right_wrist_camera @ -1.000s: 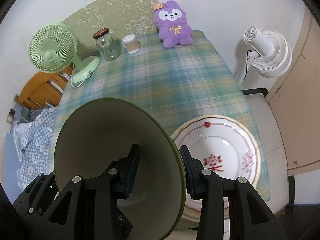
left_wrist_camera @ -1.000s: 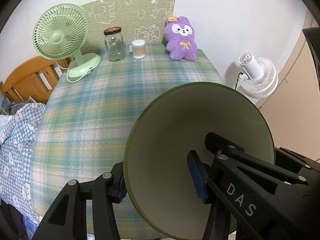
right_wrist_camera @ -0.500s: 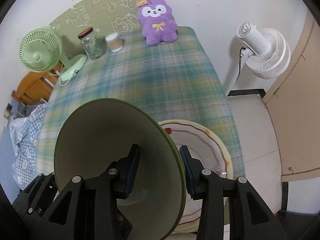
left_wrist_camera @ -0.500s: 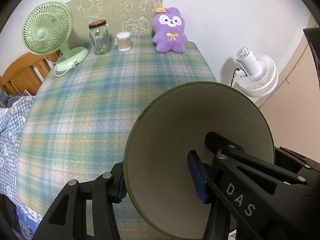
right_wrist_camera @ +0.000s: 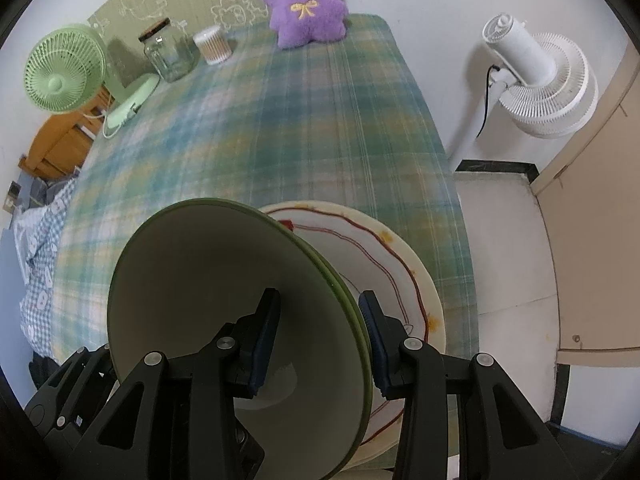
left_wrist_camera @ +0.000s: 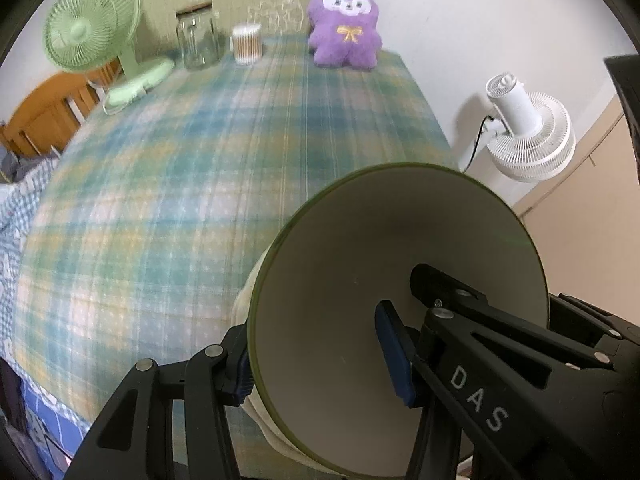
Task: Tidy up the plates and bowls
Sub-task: 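Lower the bowl into the nested bowls on the plates with both grippers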
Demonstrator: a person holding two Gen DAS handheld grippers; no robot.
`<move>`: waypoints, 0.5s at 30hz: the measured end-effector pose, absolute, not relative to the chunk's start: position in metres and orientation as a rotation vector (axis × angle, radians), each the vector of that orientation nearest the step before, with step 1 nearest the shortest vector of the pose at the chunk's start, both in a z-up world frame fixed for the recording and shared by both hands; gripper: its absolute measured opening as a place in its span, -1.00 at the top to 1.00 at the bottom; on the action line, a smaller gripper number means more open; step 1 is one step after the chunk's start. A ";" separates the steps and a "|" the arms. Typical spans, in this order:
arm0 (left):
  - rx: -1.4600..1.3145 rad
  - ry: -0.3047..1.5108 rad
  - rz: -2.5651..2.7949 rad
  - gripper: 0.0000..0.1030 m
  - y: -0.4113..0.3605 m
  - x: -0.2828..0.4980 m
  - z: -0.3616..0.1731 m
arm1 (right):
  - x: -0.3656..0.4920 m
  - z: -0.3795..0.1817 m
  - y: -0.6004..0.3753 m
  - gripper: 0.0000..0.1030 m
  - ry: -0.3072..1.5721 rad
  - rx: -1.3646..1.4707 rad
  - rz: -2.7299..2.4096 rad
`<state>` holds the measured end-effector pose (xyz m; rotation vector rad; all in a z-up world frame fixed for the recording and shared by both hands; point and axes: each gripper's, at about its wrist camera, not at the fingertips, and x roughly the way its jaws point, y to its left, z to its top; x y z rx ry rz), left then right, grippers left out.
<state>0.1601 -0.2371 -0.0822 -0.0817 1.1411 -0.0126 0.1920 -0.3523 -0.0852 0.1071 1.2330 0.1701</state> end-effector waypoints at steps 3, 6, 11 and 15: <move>-0.091 1.146 -0.001 -0.05 -0.240 0.163 -0.082 | 0.195 -0.085 -0.354 0.14 1.236 0.106 0.176; -0.100 1.158 -0.001 -0.05 -0.242 0.163 -0.082 | 0.195 -0.084 -0.357 0.14 1.248 0.103 0.176; -0.085 1.157 0.003 -0.05 -0.247 0.164 -0.083 | 0.196 -0.086 -0.360 0.14 1.247 0.110 0.177; -0.087 1.152 -0.002 -0.05 -0.247 0.164 -0.084 | 0.195 -0.087 -0.361 0.10 1.242 0.114 0.187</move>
